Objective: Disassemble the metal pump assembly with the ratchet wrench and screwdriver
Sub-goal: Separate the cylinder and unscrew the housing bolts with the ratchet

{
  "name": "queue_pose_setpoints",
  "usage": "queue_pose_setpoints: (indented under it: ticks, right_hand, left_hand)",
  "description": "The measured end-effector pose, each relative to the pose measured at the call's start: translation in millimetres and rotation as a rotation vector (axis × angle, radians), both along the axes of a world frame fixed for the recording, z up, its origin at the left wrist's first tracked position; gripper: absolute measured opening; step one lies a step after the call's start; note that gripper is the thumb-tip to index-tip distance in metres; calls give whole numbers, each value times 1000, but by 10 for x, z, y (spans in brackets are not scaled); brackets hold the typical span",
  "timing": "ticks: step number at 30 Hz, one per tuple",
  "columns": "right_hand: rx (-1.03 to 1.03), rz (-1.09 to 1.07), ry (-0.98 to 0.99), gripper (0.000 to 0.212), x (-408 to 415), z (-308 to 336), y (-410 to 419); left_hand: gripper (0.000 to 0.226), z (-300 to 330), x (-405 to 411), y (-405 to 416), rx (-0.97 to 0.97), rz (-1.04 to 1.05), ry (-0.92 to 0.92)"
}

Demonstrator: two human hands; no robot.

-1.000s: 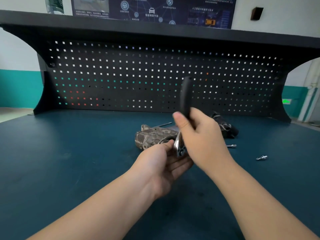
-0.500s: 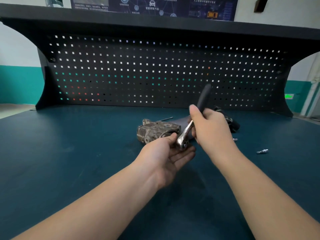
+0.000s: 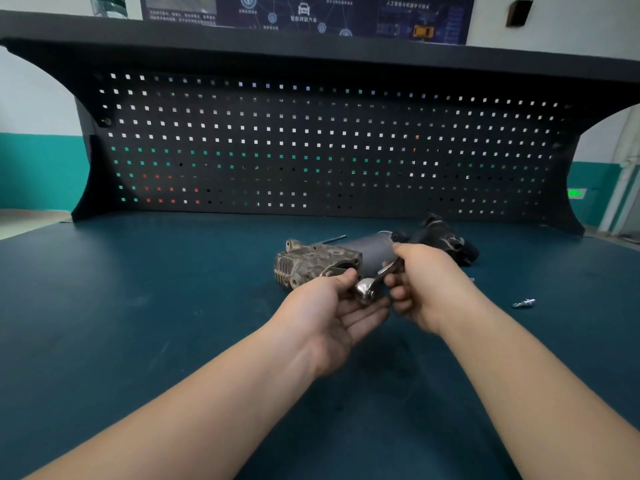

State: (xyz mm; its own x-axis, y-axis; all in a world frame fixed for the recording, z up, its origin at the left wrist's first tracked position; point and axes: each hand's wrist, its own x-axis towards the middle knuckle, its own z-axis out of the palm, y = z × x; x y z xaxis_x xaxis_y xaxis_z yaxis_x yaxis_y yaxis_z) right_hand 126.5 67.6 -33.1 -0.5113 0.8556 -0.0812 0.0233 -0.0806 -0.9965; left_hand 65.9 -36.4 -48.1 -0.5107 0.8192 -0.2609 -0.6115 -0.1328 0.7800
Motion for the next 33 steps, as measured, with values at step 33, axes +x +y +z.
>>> queue_pose_setpoints:
  ticks: [33]
  right_hand:
    - [1064, 198, 271, 11, 67, -24, -283]
  left_hand:
    - [30, 34, -2, -45, 39, -42, 2]
